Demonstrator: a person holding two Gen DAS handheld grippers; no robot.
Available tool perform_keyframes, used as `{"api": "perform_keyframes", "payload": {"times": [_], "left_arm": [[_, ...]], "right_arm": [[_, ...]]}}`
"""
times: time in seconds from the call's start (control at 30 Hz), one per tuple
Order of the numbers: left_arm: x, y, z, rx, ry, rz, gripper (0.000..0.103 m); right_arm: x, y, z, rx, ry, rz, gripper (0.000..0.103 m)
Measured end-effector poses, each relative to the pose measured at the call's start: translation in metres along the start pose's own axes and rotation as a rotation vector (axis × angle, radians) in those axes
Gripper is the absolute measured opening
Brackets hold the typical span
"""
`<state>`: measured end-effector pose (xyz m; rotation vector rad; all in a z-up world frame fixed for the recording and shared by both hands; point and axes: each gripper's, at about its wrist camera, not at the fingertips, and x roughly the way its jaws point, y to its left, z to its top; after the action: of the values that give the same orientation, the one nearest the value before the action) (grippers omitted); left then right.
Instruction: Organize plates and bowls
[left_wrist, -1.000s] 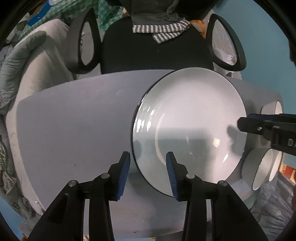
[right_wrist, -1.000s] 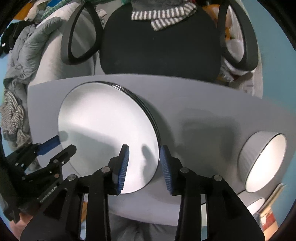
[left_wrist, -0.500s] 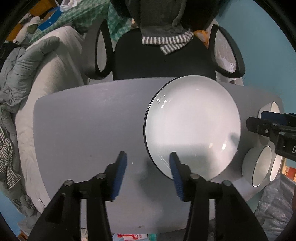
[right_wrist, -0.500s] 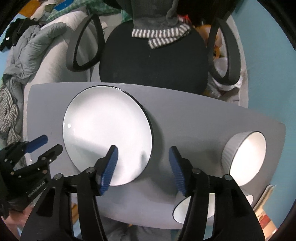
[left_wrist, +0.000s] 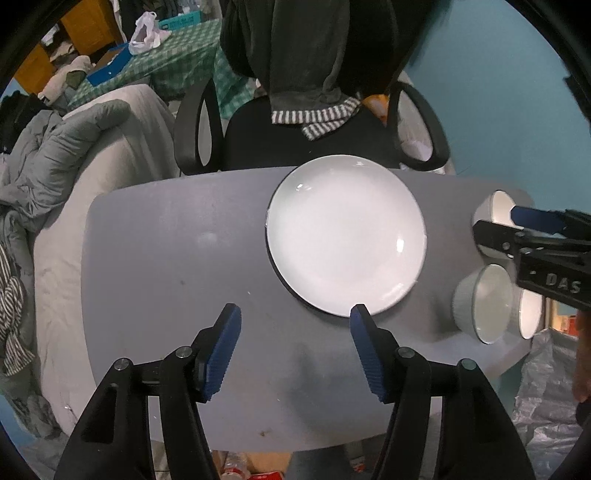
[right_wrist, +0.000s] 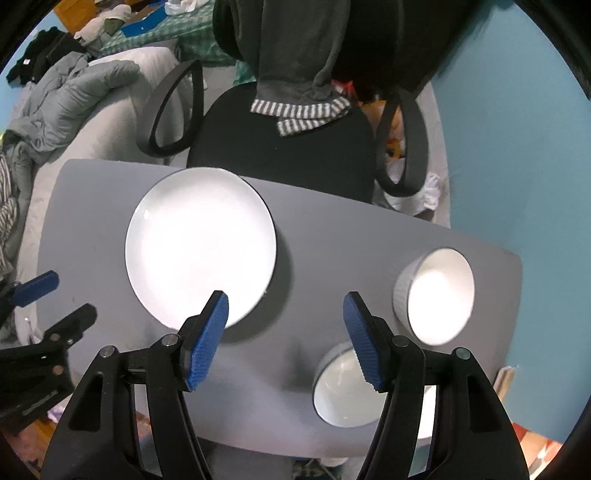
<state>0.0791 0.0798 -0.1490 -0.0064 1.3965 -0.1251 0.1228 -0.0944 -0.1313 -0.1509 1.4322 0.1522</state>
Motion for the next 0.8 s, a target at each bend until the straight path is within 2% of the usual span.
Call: {"api": "perform_keyframes", "payload": {"times": [0.17, 0.37, 0.6, 0.8], "left_arm": [[-0.021, -0.004, -0.020, 0.013, -0.035, -0.032, 0.067], [-0.039, -0.013, -0.036, 0.059, -0.071, -0.062, 0.071], [-0.041, -0.040, -0.046, 0.132, -0.069, -0.094, 0.071], [-0.041, -0.057, -0.048, 0.139, -0.069, -0.138, 0.071]], "right_arm": [[-0.010, -0.002, -0.021, 0.041, -0.012, 0.024, 0.069], [-0.022, -0.009, -0.045, 0.089, -0.030, 0.015, 0.069], [-0.039, -0.031, -0.077, 0.161, -0.038, -0.005, 0.069], [-0.041, -0.059, -0.099, 0.234, -0.036, -0.015, 0.069]]}}
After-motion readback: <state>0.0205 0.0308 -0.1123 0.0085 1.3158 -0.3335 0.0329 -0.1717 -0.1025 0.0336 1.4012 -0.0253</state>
